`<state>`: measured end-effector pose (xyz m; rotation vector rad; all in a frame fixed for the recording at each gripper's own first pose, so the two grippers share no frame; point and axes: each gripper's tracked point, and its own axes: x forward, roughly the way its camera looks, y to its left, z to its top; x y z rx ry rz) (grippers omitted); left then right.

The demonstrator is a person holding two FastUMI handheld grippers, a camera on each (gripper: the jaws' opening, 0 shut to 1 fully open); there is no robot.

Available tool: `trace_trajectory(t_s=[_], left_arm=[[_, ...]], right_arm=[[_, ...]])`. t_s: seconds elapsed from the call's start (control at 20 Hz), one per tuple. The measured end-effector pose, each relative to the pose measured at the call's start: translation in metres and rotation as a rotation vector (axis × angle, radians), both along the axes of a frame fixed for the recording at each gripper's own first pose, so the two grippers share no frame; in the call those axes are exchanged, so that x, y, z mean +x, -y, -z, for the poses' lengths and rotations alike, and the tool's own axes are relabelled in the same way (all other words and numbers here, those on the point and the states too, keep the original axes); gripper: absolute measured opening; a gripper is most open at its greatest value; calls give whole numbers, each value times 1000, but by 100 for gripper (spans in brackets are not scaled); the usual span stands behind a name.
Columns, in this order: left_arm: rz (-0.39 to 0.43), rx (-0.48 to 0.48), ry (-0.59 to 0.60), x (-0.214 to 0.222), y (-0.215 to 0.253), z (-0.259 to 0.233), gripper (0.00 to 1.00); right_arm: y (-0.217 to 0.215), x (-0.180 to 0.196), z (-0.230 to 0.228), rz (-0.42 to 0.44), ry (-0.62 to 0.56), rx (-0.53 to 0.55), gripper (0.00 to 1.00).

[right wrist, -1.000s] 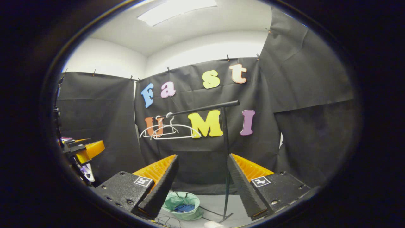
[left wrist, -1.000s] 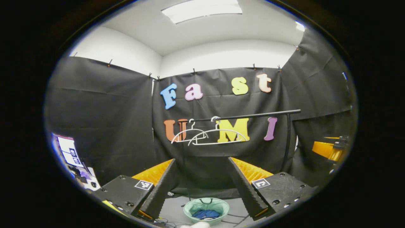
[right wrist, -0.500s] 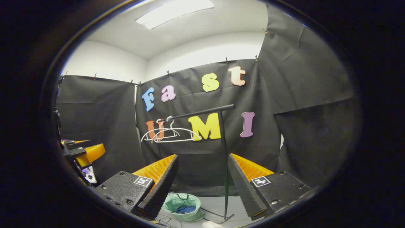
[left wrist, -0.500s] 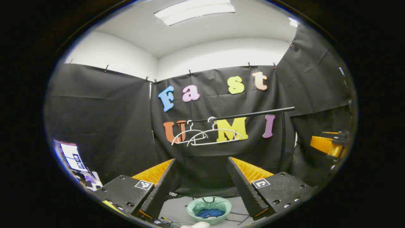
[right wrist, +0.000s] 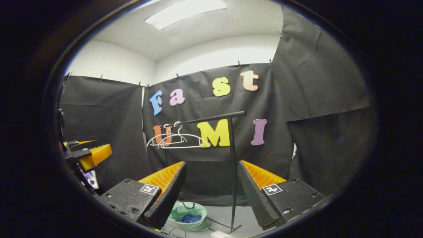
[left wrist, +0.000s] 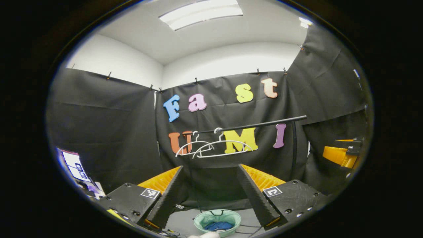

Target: Grasp the clothes on the hanger with both hands and then place them into the laundry hamper below.

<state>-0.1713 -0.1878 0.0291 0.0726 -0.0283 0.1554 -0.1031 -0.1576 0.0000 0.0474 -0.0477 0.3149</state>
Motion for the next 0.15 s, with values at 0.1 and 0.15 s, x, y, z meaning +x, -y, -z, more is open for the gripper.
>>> trace_trajectory(t_s=[0.1,0.15], left_arm=[[1,-9,-4,0,1,2,98],[2,-14,-8,-1,1,3,98]], right_arm=[[4,0,0,1,-1,-1,100],[4,0,2,0,-3,-1,100]])
